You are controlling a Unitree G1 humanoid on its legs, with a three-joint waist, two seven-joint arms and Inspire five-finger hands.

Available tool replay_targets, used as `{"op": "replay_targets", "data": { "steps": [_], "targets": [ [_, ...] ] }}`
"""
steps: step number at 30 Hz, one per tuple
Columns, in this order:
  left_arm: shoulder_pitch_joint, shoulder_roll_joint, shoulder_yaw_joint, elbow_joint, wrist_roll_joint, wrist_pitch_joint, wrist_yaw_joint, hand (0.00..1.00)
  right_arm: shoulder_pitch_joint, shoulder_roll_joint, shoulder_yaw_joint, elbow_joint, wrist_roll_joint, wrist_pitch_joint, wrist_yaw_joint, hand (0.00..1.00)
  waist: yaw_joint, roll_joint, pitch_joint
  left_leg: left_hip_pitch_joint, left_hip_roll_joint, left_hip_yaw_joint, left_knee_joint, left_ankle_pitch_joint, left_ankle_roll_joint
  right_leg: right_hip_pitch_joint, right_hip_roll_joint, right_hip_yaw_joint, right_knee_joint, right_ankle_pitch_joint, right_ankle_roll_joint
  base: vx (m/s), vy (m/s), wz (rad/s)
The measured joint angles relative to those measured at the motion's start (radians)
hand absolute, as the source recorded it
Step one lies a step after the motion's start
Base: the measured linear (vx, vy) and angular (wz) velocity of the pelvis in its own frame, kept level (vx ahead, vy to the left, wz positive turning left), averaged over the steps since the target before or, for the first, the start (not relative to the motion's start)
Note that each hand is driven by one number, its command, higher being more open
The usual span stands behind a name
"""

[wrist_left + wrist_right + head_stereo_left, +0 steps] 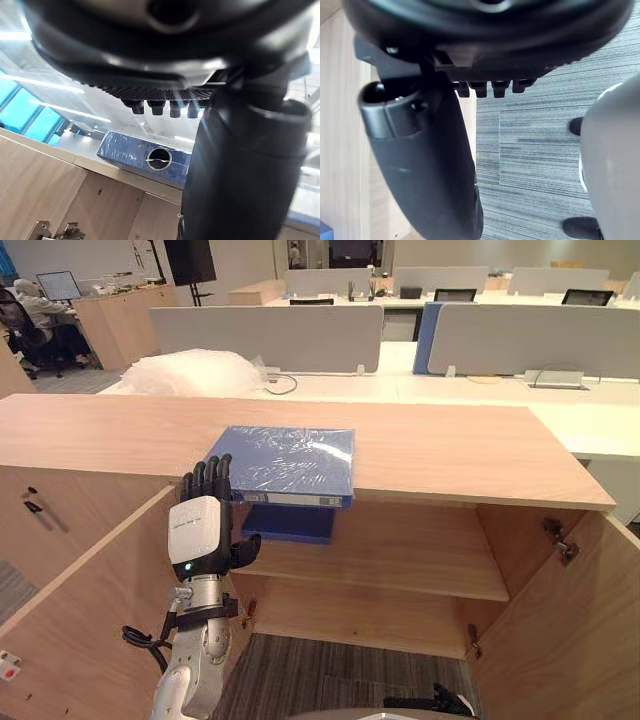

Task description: Walk over to the cabinet, pick up the folder, carry it to the office cabinet, place the folder inside the office cabinet, then close the office cabinet door

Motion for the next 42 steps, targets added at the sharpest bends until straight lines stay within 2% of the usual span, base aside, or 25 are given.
{"op": "replay_targets", "data": {
  "steps": [10, 11, 17, 22, 27, 42],
  "targets": [
    [-0.063, 0.157, -0.001, 0.07, 0.06, -0.023, -0.014, 1.0, -0.019, 0.0, -0.03, 0.01, -0.046, -0.012, 0.0, 1.0, -0.009, -0.006, 0.027, 0.002, 0.001, 0.006, 0.0, 0.0, 0.0, 0.006, 0.005, 0.011, -0.024, 0.017, -0.003, -0.01, 0.009, -0.02],
    [-0.063, 0.164, -0.001, 0.07, 0.066, -0.025, -0.014, 0.0, -0.019, 0.0, -0.037, 0.01, -0.047, -0.013, 0.0, 1.0, -0.01, -0.006, 0.027, 0.002, 0.001, 0.007, 0.0, 0.0, 0.0, 0.005, 0.005, 0.012, -0.024, 0.017, -0.003, -0.02, 0.021, -0.04],
    [-0.074, 0.211, -0.012, 0.075, 0.091, -0.046, -0.017, 0.0, -0.019, -0.006, -0.052, 0.009, -0.047, -0.019, -0.002, 1.0, -0.022, -0.005, 0.027, -0.003, 0.001, 0.007, 0.0, 0.0, 0.001, -0.001, 0.006, 0.014, -0.025, 0.018, -0.003, 0.0, 0.0, 0.0],
    [-0.15, 0.249, -0.015, 0.085, 0.091, -0.054, -0.012, 0.0, -0.02, -0.013, -0.076, 0.009, -0.06, -0.02, -0.002, 1.0, -0.029, -0.002, 0.03, -0.004, 0.0, 0.007, 0.0, -0.001, 0.002, -0.002, 0.005, 0.015, -0.027, 0.018, -0.003, 0.0, 0.0, 0.0],
    [-0.188, 0.262, -0.048, 0.084, 0.111, -0.07, 0.014, 0.0, -0.02, -0.033, -0.077, 0.009, -0.078, -0.021, -0.002, 1.0, -0.034, 0.002, 0.032, -0.005, -0.001, 0.007, 0.0, -0.003, 0.004, -0.002, 0.005, 0.016, -0.031, 0.02, -0.004, 0.0, 0.0, 0.0],
    [-0.226, 0.276, -0.051, 0.11, 0.148, -0.071, 0.025, 0.0, 0.011, -0.053, -0.079, 0.011, -0.078, -0.018, -0.003, 1.0, -0.052, 0.004, 0.035, -0.009, -0.002, 0.008, 0.0, -0.004, 0.006, 0.0, 0.007, 0.021, -0.056, 0.038, -0.005, 0.0, 0.0, 0.0]
  ]
}}
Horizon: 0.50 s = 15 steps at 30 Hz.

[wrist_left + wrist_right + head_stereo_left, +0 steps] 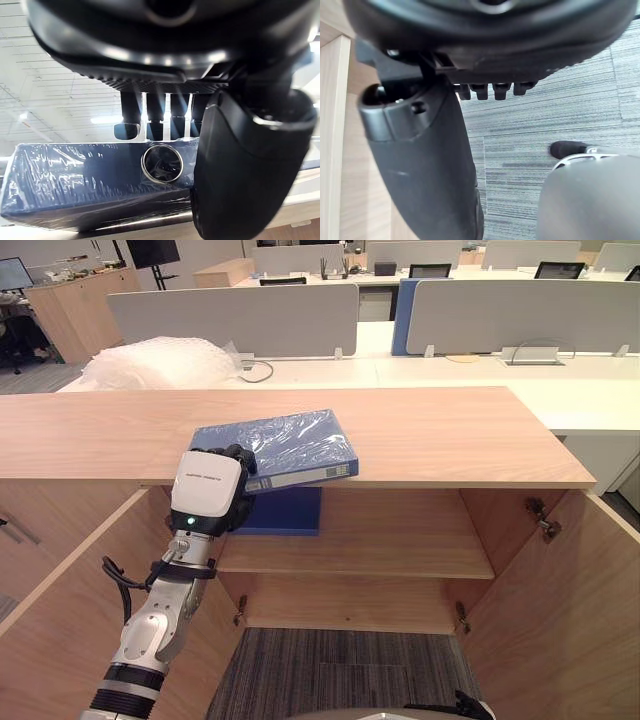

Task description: Walk over to the cabinet, pick up the folder, carry it to the office cabinet, place the folder inside the office cabinet, then close the office cabinet door

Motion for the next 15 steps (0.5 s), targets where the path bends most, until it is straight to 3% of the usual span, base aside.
{"op": "replay_targets", "data": {
  "steps": [5, 8, 10, 12, 15],
  "targets": [
    [0.015, -0.023, 0.009, -0.025, 0.0, 0.005, -0.004, 0.0, 0.004, 0.0, 0.0, 0.0, 0.0, 0.0, -0.002, 1.0, 0.0, -0.002, 0.002, -0.001, 0.0, 0.0, 0.0, 0.0, 0.0, 0.0, 0.0, 0.0, -0.002, 0.0, 0.0, 0.0, 0.0, 0.0],
    [0.09, -0.131, 0.054, -0.162, -0.035, 0.016, -0.016, 0.0, 0.005, 0.003, 0.0, 0.001, 0.001, 0.002, -0.007, 1.0, 0.0, -0.011, 0.007, -0.004, -0.001, 0.0, 0.0, -0.002, 0.002, -0.001, 0.0, 0.0, -0.003, 0.0, 0.0, 0.0, 0.0, 0.0],
    [0.142, -0.216, 0.073, -0.261, -0.13, 0.004, -0.018, 0.0, 0.012, 0.006, -0.004, 0.003, 0.003, 0.002, -0.013, 1.0, 0.0, -0.015, 0.008, -0.006, -0.001, 0.0, 0.0, -0.002, 0.002, -0.003, -0.001, 0.001, -0.004, 0.0, 0.0, 0.0, 0.0, 0.0],
    [0.196, -0.306, 0.091, -0.363, -0.348, -0.04, -0.02, 0.0, 0.019, 0.01, -0.019, 0.007, 0.045, 0.011, -0.018, 1.0, 0.002, -0.016, 0.007, -0.005, -0.001, 0.001, 0.001, -0.002, 0.002, -0.002, -0.001, 0.005, -0.002, 0.0, 0.0, 0.0, 0.0, 0.0],
    [0.245, -0.36, 0.103, -0.422, -0.641, -0.081, -0.043, 0.0, 0.044, 0.024, -0.035, -0.031, 0.171, 0.016, -0.031, 1.0, 0.008, -0.013, 0.007, 0.006, 0.005, 0.015, 0.004, -0.006, 0.001, -0.002, 0.002, 0.024, 0.004, 0.0, 0.0, -0.03, 0.018, -0.17]
  ]
}}
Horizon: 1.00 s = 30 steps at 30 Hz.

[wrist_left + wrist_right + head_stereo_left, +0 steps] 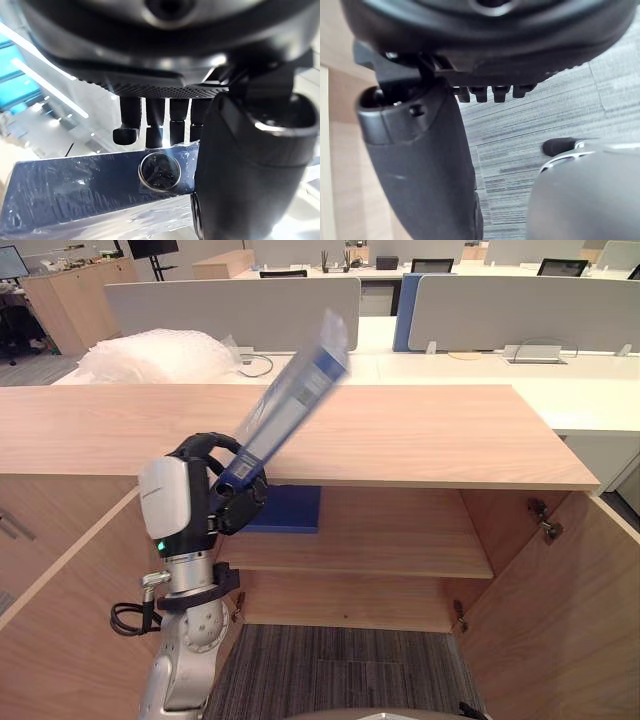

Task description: Walk over to the cabinet, pick up the folder, carry it to the office cabinet, place the folder inside the office cabinet, then close the office cabinet door

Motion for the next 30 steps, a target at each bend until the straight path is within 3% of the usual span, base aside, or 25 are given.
{"op": "replay_targets", "data": {
  "steps": [4, 7, 14, 16, 21, 24, 26, 30],
  "targets": [
    [0.104, -0.092, 0.055, -0.077, -0.476, -0.041, -0.039, 0.0, 0.165, 0.103, 0.024, -0.38, 0.202, -0.006, -0.058, 1.0, -0.01, -0.001, 0.002, -0.001, 0.015, 0.034, 0.018, -0.014, -0.003, -0.025, 0.009, 0.035, 0.028, -0.006, -0.005, -0.05, 0.012, -0.23],
    [0.131, -0.137, 0.075, -0.106, -0.694, -0.054, -0.05, 0.0, 0.267, 0.152, 0.093, -0.666, 0.266, -0.007, -0.105, 1.0, -0.014, -0.005, 0.005, -0.004, 0.022, 0.044, 0.033, -0.022, -0.008, -0.036, 0.013, 0.047, 0.044, -0.011, -0.006, -0.04, -0.004, -0.16],
    [0.178, -0.171, 0.05, -0.163, -0.92, -0.079, -0.105, 0.0, 0.333, 0.18, 0.141, -1.207, 0.243, -0.03, -0.198, 1.0, -0.014, -0.006, 0.004, -0.006, 0.025, 0.064, 0.057, -0.039, -0.012, -0.054, 0.008, 0.065, 0.078, -0.031, -0.005, 0.0, 0.008, -0.08],
    [0.182, -0.175, 0.014, -0.165, -0.983, -0.085, -0.132, 0.0, 0.332, 0.18, 0.141, -1.377, 0.101, -0.04, -0.248, 1.0, -0.013, -0.006, 0.004, -0.006, 0.025, 0.065, 0.059, -0.042, -0.014, -0.055, 0.008, 0.066, 0.081, -0.034, -0.004, 0.0, 0.0, 0.0],
    [0.195, -0.177, -0.045, -0.14, -1.021, -0.083, -0.184, 0.0, 0.239, 0.152, 0.116, -1.551, -0.126, -0.047, -0.325, 1.0, -0.018, -0.004, 0.003, -0.016, 0.025, 0.07, 0.078, -0.055, -0.014, -0.062, 0.009, 0.075, 0.085, -0.036, -0.003, 0.0, 0.005, -0.05],
    [0.161, -0.151, -0.051, -0.079, -1.026, -0.075, -0.23, 0.0, 0.099, 0.12, 0.095, -1.562, -0.149, -0.059, -0.334, 1.0, -0.021, 0.002, 0.0, -0.022, 0.024, 0.07, 0.083, -0.055, -0.014, -0.069, 0.008, 0.078, 0.088, -0.035, -0.001, -0.03, 0.015, -0.02],
    [0.133, -0.123, -0.051, -0.035, -1.029, -0.07, -0.259, 0.0, 0.027, 0.095, 0.097, -1.56, -0.123, -0.077, -0.301, 1.0, -0.021, 0.005, -0.003, -0.022, 0.024, 0.07, 0.085, -0.055, -0.014, -0.068, 0.008, 0.078, 0.089, -0.034, -0.001, -0.03, 0.007, 0.0],
    [0.081, -0.094, -0.053, 0.019, -1.03, -0.049, -0.332, 0.0, -0.091, -0.013, 0.131, -1.5, 0.128, -0.116, -0.15, 1.0, -0.019, 0.006, -0.003, -0.022, 0.022, 0.069, 0.085, -0.055, -0.013, -0.067, 0.008, 0.078, 0.088, -0.03, 0.001, 0.0, 0.0, 0.0]
  ]
}}
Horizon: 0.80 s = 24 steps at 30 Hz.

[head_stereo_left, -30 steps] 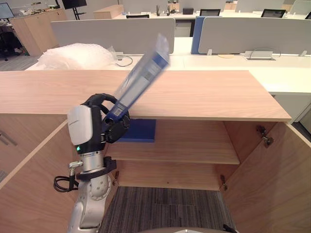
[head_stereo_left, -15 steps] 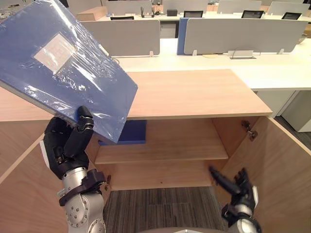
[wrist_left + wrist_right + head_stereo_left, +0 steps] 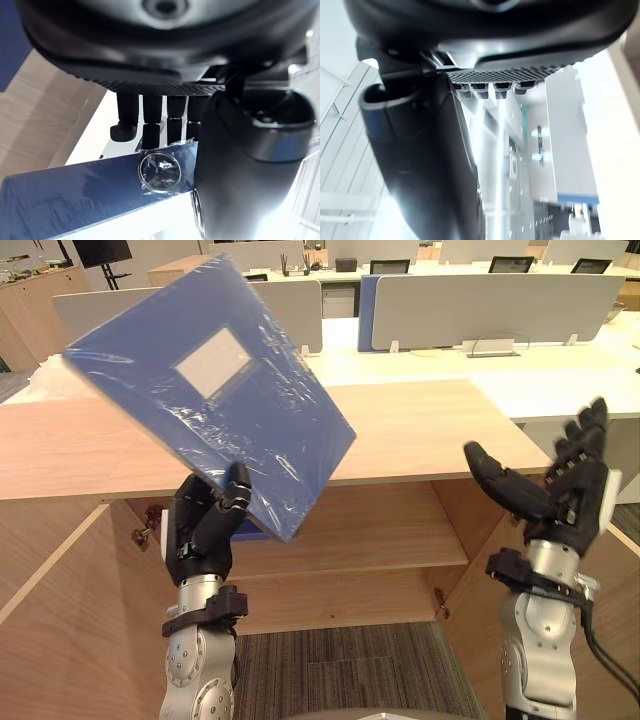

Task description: Walk over to the cabinet, pick up the folder, carry it to the office cabinet, place the folder inside the office cabinet, then close the office cabinet door

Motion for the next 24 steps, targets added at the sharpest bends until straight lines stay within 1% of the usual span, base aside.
{"op": "replay_targets", "data": {
  "steps": [1, 2, 3, 5, 6, 7, 8, 10, 12, 13, 16, 17, 22, 24],
  "targets": [
    [-0.017, 0.009, -0.001, 0.013, -0.001, 0.003, -0.015, 0.0, -0.028, -0.04, 0.027, 0.035, 0.076, 0.0, 0.043, 1.0, 0.0, 0.0, 0.0, 0.0, -0.001, 0.0, 0.0, 0.0, 0.0, 0.001, 0.0, 0.0, -0.001, 0.001, 0.0, 0.0, 0.0, 0.0],
    [-0.024, 0.015, -0.002, 0.017, -0.003, 0.006, -0.02, 0.0, -0.042, -0.062, 0.039, 0.054, 0.117, 0.001, 0.068, 1.0, 0.0, 0.0, 0.0, 0.0, -0.001, 0.0, 0.0, 0.0, 0.0, 0.002, -0.001, 0.0, -0.001, 0.003, 0.001, 0.0, 0.0, 0.0],
    [-0.037, 0.028, -0.005, 0.026, -0.01, 0.009, -0.033, 0.0, -0.065, -0.108, 0.067, 0.092, 0.208, 0.002, 0.112, 1.0, 0.002, 0.0, 0.0, -0.001, -0.001, -0.002, 0.0, 0.0, 0.001, 0.005, -0.001, 0.0, -0.004, 0.005, 0.003, 0.0, 0.0, 0.0],
    [-0.042, 0.045, -0.016, 0.027, -0.019, 0.011, -0.048, 0.0, -0.11, -0.179, 0.115, 0.158, 0.317, 0.007, 0.165, 1.0, 0.002, 0.0, 0.0, 0.0, -0.003, -0.003, 0.0, 0.0, 0.003, 0.008, -0.002, -0.001, -0.009, 0.009, 0.004, 0.0, 0.0, 0.0],
    [-0.044, 0.059, -0.03, 0.027, -0.02, 0.011, -0.057, 0.0, -0.139, -0.217, 0.14, 0.196, 0.399, 0.013, 0.199, 1.0, 0.004, -0.001, 0.0, 0.0, -0.004, -0.005, 0.0, 0.0, 0.004, 0.011, -0.004, -0.002, -0.013, 0.012, 0.006, -0.03, 0.028, 0.04],
    [-0.045, 0.074, -0.042, 0.03, -0.022, 0.011, -0.067, 0.0, -0.17, -0.262, 0.17, 0.233, 0.461, 0.018, 0.222, 1.0, 0.005, -0.001, 0.0, 0.0, -0.007, -0.006, 0.0, 0.0, 0.006, 0.013, -0.006, -0.003, -0.016, 0.013, 0.007, -0.02, 0.024, 0.04],
    [-0.045, 0.08, -0.047, 0.033, -0.026, 0.011, -0.076, 0.0, -0.188, -0.287, 0.187, 0.25, 0.486, 0.022, 0.23, 1.0, 0.005, -0.001, 0.0, 0.0, -0.008, -0.006, 0.0, 0.0, 0.006, 0.013, -0.007, -0.003, -0.016, 0.013, 0.008, 0.0, 0.0, 0.0],
    [-0.049, 0.11, -0.07, 0.055, -0.054, 0.01, -0.096, 0.0, -0.254, -0.383, 0.247, 0.304, 0.582, 0.045, 0.268, 1.0, 0.007, -0.002, 0.0, 0.0, -0.011, -0.007, 0.0, 0.0, 0.009, 0.015, -0.01, -0.003, -0.018, 0.017, 0.012, 0.0, 0.0, 0.0],
    [-0.05, 0.13, -0.085, 0.073, -0.081, 0.01, -0.109, 0.0, -0.299, -0.429, 0.276, 0.338, 0.641, 0.053, 0.296, 1.0, 0.007, -0.005, 0.002, 0.0, -0.012, -0.007, 0.0, 0.001, 0.01, 0.015, -0.01, -0.003, -0.018, 0.02, 0.013, -0.02, 0.013, 0.0],
    [-0.05, 0.137, -0.089, 0.077, -0.094, 0.011, -0.114, 0.0, -0.312, -0.439, 0.28, 0.35, 0.656, 0.055, 0.303, 1.0, 0.007, -0.006, 0.003, 0.0, -0.012, -0.007, 0.0, 0.001, 0.011, 0.015, -0.011, -0.003, -0.019, 0.02, 0.013, -0.03, 0.019, 0.0],
    [-0.051, 0.161, -0.11, 0.094, -0.153, 0.01, -0.129, 0.0, -0.37, -0.509, 0.31, 0.412, 0.739, 0.061, 0.32, 1.0, 0.007, -0.011, 0.003, 0.0, -0.015, -0.008, 0.0, 0.002, 0.012, 0.015, -0.013, -0.003, -0.019, 0.022, 0.014, -0.03, 0.018, 0.01],
    [-0.052, 0.167, -0.118, 0.094, -0.172, 0.01, -0.133, 0.0, -0.386, -0.536, 0.316, 0.431, 0.767, 0.071, 0.325, 1.0, 0.008, -0.011, 0.002, 0.0, -0.017, -0.009, -0.001, 0.003, 0.014, 0.015, -0.015, -0.004, -0.019, 0.023, 0.015, -0.03, 0.028, 0.02],
    [-0.075, 0.193, -0.158, 0.093, -0.189, 0.01, -0.16, 0.0, -0.469, -0.65, 0.353, 0.545, 0.781, 0.089, 0.337, 1.0, 0.006, -0.013, 0.003, 0.0, -0.031, -0.011, -0.01, 0.011, 0.026, 0.014, -0.028, -0.005, -0.021, 0.029, 0.023, -0.04, 0.035, 0.02],
    [-0.079, 0.197, -0.168, 0.093, -0.19, 0.009, -0.174, 0.0, -0.494, -0.671, 0.36, 0.569, 0.782, 0.089, 0.34, 1.0, 0.006, -0.013, 0.004, 0.0, -0.035, -0.01, -0.013, 0.013, 0.029, 0.014, -0.032, -0.005, -0.024, 0.033, 0.026, -0.04, 0.039, 0.01]
  ]
}}
